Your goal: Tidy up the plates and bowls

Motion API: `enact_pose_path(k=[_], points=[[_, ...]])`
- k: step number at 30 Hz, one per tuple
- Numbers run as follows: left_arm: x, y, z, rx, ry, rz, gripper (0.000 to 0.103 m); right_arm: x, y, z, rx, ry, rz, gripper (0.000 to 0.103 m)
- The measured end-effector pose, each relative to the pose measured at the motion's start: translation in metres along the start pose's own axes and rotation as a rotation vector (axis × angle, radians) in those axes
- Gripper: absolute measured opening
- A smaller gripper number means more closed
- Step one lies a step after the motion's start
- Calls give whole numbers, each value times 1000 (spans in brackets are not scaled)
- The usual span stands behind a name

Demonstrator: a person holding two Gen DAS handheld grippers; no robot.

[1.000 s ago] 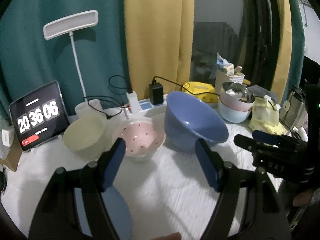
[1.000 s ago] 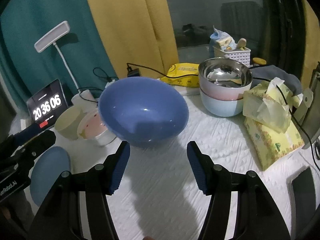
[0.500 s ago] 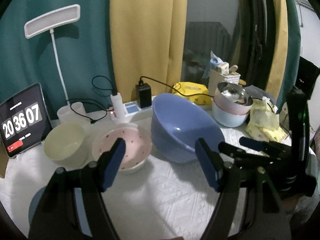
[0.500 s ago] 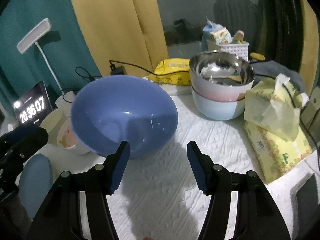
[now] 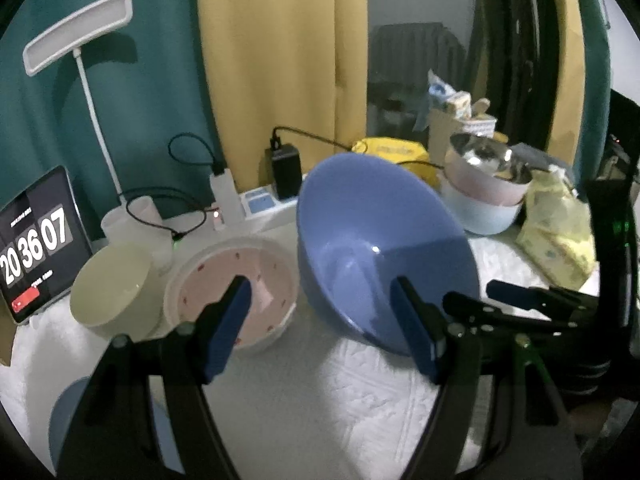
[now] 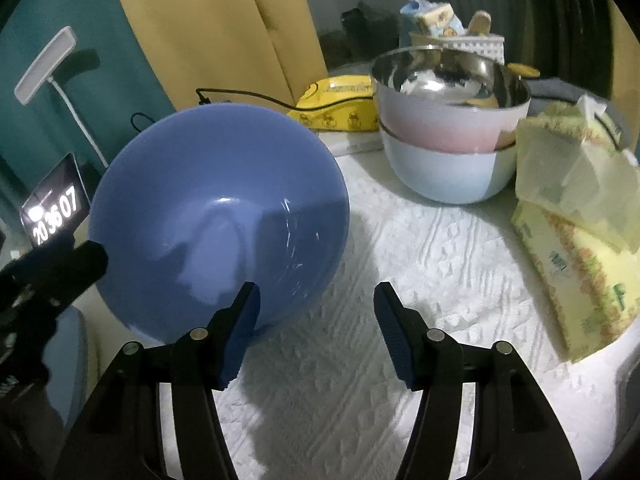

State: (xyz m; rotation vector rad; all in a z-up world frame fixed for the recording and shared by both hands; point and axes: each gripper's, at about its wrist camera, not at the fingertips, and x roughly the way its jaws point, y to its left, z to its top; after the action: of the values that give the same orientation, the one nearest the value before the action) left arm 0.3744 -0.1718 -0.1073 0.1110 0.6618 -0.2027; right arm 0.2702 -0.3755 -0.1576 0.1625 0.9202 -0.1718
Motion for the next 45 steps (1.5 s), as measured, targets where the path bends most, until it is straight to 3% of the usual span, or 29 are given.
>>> enact_pose_path(k=[3, 5, 6, 8, 11, 21, 45], points=[[7, -1, -3, 3, 10, -3, 70, 4, -2, -3, 18, 10, 10, 51], [10, -3, -3, 7, 21, -1, 54, 6, -3, -3, 25, 17, 12, 44], [12, -2, -4, 6, 27, -5, 52, 7, -3, -3, 26, 19, 14, 37], [14, -3, -5, 9, 37, -14, 38, 8, -4, -3, 33, 24, 21, 25], [14, -5, -6, 21, 37, -28, 28, 5, -2, -2, 26, 11, 27, 21], [5, -1, -8, 6, 37, -34, 26, -17, 7, -3, 1, -42, 1, 18], [-68, 3, -34, -8, -11, -61, 26, -90, 28, -33, -31, -107, -4, 18]])
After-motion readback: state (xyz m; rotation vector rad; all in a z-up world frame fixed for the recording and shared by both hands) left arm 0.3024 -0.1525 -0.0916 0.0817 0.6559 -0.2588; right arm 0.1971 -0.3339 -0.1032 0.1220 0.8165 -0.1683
